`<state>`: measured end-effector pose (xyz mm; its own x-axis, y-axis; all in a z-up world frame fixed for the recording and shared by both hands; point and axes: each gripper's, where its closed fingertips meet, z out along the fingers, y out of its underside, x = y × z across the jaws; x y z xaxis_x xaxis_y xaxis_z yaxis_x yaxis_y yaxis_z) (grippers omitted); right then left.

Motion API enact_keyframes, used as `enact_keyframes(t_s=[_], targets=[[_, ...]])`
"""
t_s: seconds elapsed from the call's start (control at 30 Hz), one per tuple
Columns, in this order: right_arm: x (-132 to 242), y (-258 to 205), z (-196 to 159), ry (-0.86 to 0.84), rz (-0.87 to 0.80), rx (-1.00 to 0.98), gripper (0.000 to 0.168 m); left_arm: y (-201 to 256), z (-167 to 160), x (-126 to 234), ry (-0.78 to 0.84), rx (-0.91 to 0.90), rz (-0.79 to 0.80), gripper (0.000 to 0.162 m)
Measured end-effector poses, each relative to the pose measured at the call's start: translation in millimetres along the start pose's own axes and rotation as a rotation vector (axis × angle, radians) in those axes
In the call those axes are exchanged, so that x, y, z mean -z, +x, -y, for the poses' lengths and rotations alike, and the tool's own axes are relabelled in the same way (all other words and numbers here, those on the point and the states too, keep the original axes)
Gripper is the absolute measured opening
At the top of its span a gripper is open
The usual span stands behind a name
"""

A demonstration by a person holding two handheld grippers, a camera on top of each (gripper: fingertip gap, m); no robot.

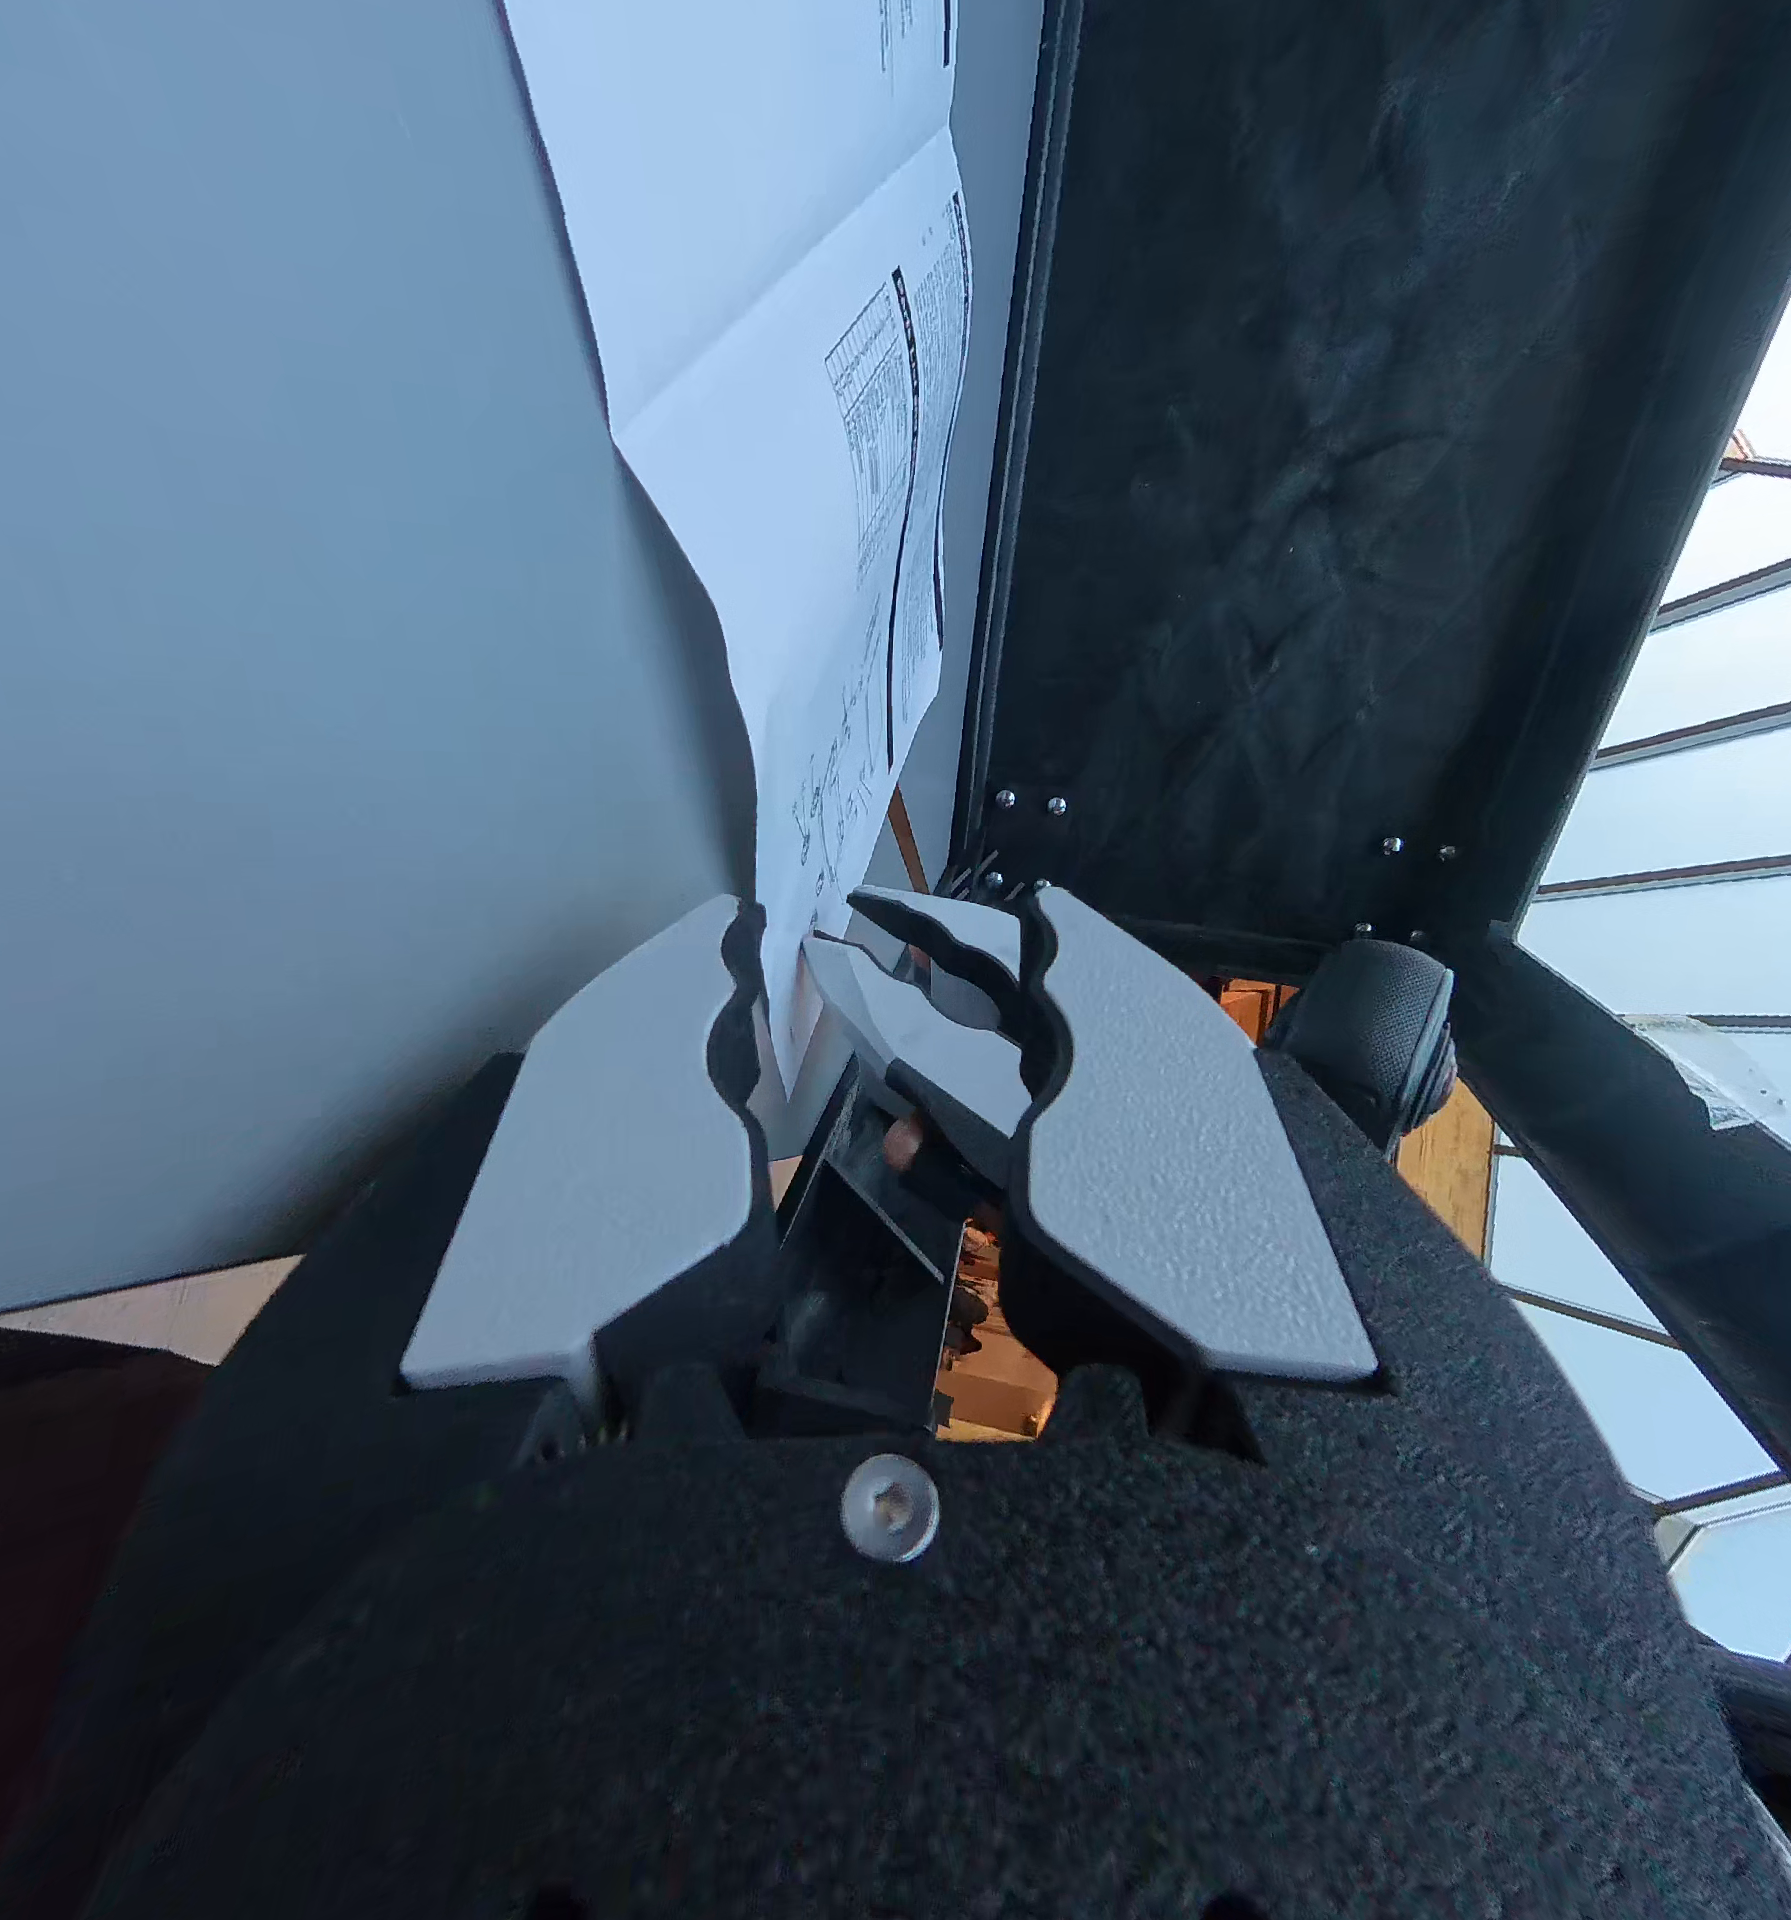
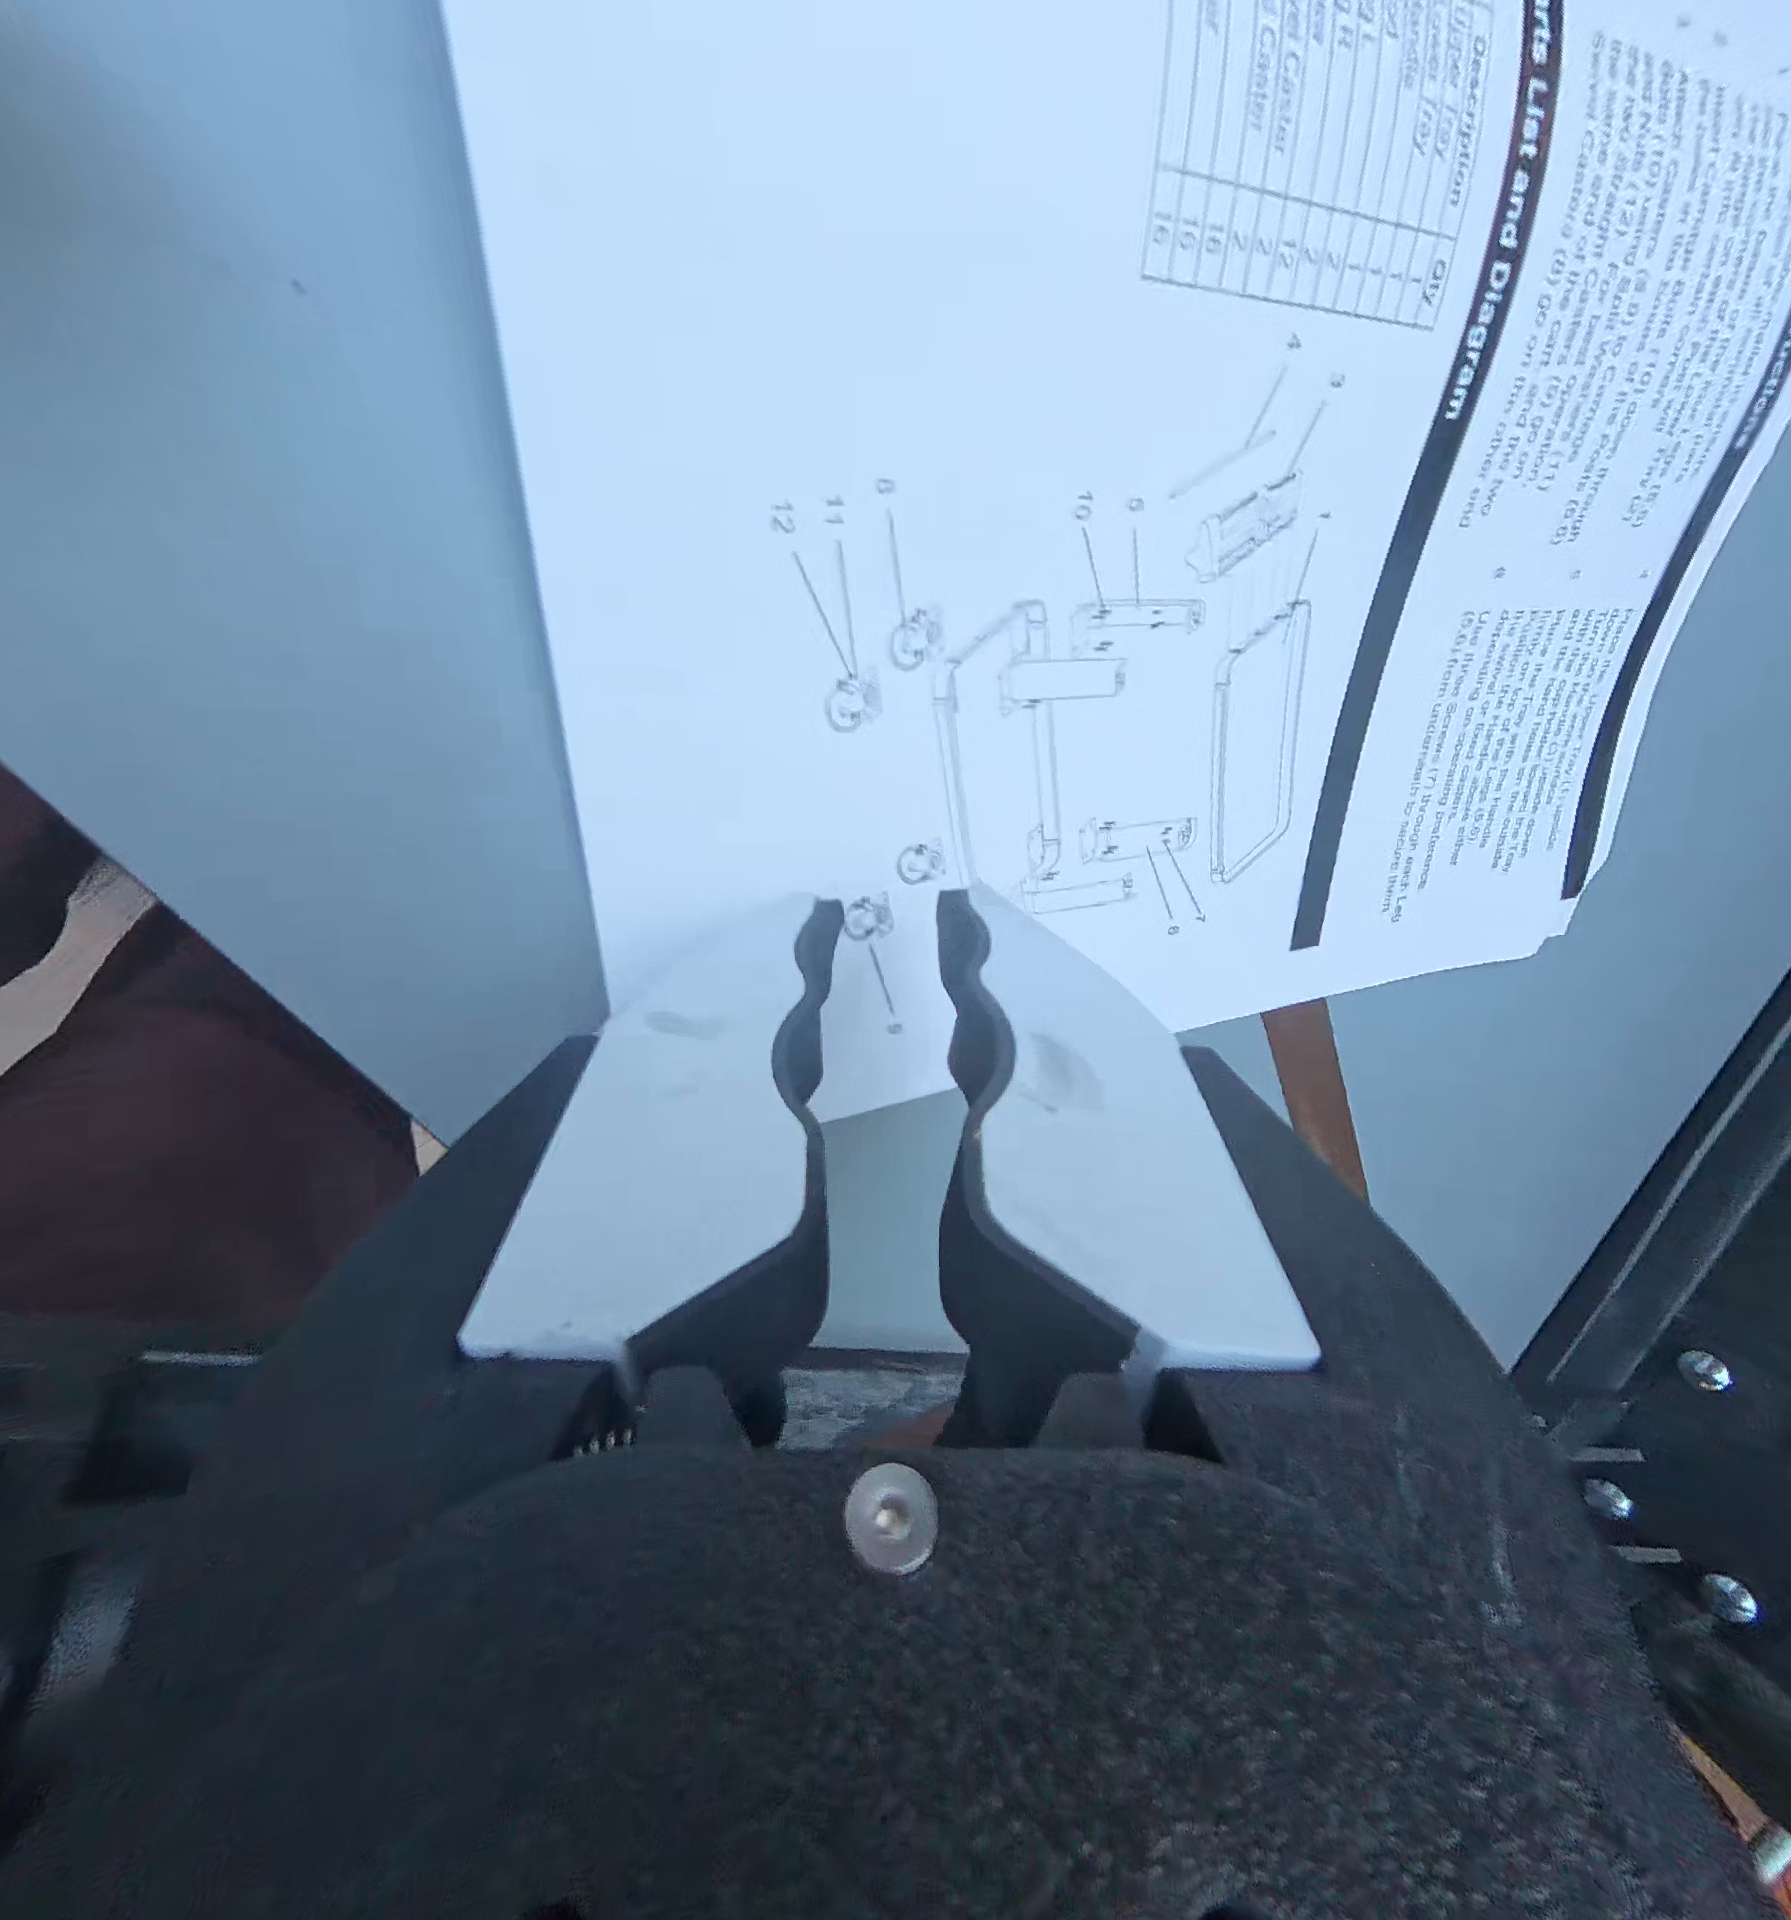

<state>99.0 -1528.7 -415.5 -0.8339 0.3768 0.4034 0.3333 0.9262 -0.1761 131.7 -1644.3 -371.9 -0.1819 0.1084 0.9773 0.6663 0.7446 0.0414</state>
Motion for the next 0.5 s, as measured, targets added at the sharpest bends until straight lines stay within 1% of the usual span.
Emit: enact_keyframes(t_s=[0.1, 0.17, 0.23, 0.27, 0.37, 0.5], targets=[[2, -9, 8, 0.007, 0.016, -0.032, 0.019, -1, -2, 4, -0.002, -0.002, 0.004, 0.048], [3, -12, 12, 0.021, 0.016, -0.034, 0.020, -2, -4, 8, -0.005, -0.012, 0.009, 0.048], [7, -11, 16, 0.044, 0.019, -0.046, 0.033, -3, -6, 11, -0.006, -0.025, 0.014, 0.048], [9, -8, 17, 0.061, 0.020, -0.059, 0.035, -3, -6, 12, -0.007, -0.030, 0.017, 0.048], [15, 10, 15, 0.129, 0.033, -0.125, 0.040, -5, -8, 17, -0.014, -0.053, 0.027, 0.048], [16, 50, 6, 0.234, 0.015, -0.161, 0.045, -6, -21, 22, -0.095, -0.211, 0.077, 0.047]])
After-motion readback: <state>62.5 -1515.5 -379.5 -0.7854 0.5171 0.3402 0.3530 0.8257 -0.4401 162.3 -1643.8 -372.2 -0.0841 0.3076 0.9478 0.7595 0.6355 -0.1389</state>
